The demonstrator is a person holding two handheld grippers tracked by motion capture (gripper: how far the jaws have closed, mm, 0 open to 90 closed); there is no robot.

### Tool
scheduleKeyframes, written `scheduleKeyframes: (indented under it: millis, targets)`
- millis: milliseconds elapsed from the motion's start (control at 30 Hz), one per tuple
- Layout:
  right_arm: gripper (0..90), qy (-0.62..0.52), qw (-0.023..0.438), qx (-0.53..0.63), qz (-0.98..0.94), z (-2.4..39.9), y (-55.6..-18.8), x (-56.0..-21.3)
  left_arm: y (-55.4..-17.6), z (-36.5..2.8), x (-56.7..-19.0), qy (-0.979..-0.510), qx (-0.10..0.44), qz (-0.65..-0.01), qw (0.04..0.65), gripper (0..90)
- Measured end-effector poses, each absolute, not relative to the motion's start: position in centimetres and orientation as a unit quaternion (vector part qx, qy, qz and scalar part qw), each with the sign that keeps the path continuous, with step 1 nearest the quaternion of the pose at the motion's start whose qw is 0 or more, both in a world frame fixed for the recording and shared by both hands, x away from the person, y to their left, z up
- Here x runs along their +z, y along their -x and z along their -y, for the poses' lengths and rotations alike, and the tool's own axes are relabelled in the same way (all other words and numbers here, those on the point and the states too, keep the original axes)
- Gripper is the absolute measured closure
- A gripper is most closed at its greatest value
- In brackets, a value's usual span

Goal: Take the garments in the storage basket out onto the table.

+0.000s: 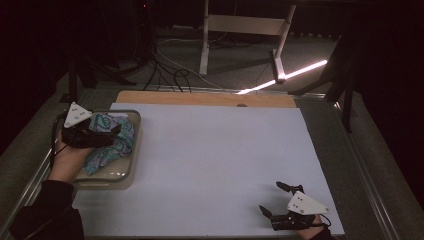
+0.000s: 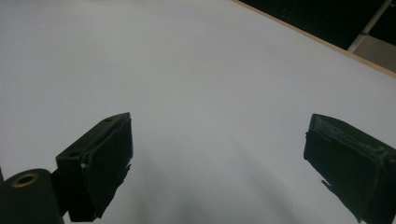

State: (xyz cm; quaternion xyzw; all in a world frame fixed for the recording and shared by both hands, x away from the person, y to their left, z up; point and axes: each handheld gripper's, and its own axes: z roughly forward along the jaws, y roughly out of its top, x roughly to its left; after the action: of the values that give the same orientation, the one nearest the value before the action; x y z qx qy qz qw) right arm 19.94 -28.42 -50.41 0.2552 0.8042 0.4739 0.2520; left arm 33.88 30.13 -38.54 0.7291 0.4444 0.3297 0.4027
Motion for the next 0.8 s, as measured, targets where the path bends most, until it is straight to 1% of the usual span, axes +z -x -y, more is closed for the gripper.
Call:
scheduleKeyframes:
  millis: [167, 200, 267, 367, 600, 767, 800]
  targets:
    - [8.3, -0.255, 0.248, 0.475, -0.805, 28.4, -19.9, -50.4, -35.0, -30.8, -39.6, -0.72, 0.325, -0.474, 0.389, 0.0]
    - [8.4, -0.255, 0.248, 0.474, -0.805, 28.4, -19.9, -50.4, -35.5, -31.0, -40.1, -0.713, 0.325, -0.492, 0.379, 0.0]
    - [8.4, -0.254, 0.249, 0.474, -0.806, 28.4, -19.9, -50.4, -35.8, -31.1, -40.4, -0.713, 0.32, -0.498, 0.376, 0.0]
    - [8.4, -0.254, 0.248, 0.475, -0.805, 28.5, -19.9, -50.4, -36.7, -31.3, -41.6, -0.707, 0.311, -0.527, 0.356, 0.0]
    - [8.4, -0.252, 0.246, 0.474, -0.807, 28.4, -19.9, -50.5, -38.0, -31.1, -43.1, -0.707, 0.288, -0.557, 0.326, 0.0]
    - [8.4, -0.252, 0.244, 0.477, -0.806, 28.4, -19.9, -50.5, -38.7, -31.2, -43.8, -0.704, 0.281, -0.574, 0.311, 0.0]
    - [8.4, -0.252, 0.244, 0.477, -0.806, 28.5, -19.9, -50.5, -39.0, -31.3, -44.3, -0.71, 0.273, -0.577, 0.298, 0.0]
